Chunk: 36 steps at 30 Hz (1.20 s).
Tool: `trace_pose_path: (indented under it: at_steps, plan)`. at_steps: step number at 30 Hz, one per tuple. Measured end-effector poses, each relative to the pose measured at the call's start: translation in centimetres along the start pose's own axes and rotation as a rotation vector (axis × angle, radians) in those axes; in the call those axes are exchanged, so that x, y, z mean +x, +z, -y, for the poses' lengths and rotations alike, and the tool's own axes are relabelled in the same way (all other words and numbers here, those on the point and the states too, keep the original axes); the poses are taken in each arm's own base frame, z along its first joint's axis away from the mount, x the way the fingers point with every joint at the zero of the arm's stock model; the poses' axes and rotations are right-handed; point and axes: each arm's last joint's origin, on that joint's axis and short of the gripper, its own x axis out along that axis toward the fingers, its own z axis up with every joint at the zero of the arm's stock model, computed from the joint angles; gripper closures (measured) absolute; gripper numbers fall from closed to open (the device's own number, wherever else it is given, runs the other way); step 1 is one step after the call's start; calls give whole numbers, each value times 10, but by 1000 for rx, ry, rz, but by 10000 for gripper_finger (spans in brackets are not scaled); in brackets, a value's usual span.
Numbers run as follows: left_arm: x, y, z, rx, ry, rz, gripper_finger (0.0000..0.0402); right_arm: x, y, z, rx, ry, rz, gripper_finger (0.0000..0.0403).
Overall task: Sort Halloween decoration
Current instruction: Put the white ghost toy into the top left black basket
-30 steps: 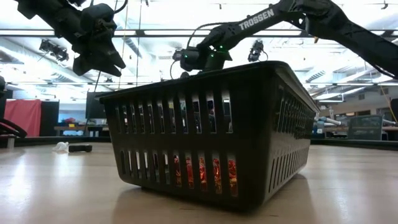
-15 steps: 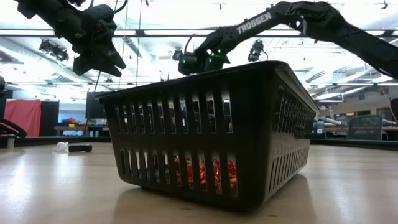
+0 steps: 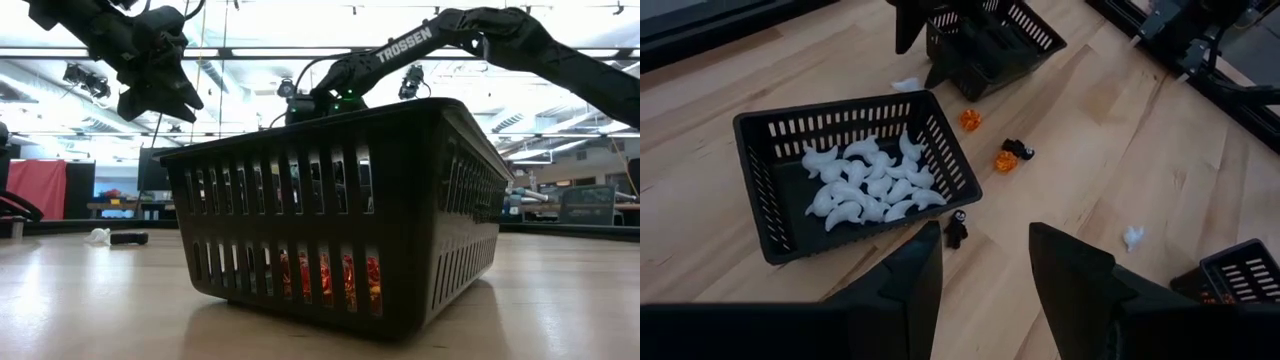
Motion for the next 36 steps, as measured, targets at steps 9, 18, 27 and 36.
trace_pose_path:
  at_steps: [9, 18, 27, 36]
  plan:
    - [0, 0, 0, -5, 0, 0, 241, 0, -2, 1, 5, 13, -17, 153]
    - [0, 0, 0, -12, 0, 0, 241, 1, -15, 0, -12, -11, -153, 153]
    - [0, 0, 0, -4, 8, 5, 241, -2, -30, -2, -41, -13, -314, 166]
    - [0, 0, 0, -12, 8, 5, 241, -9, -20, 2, 39, 103, -166, 170]
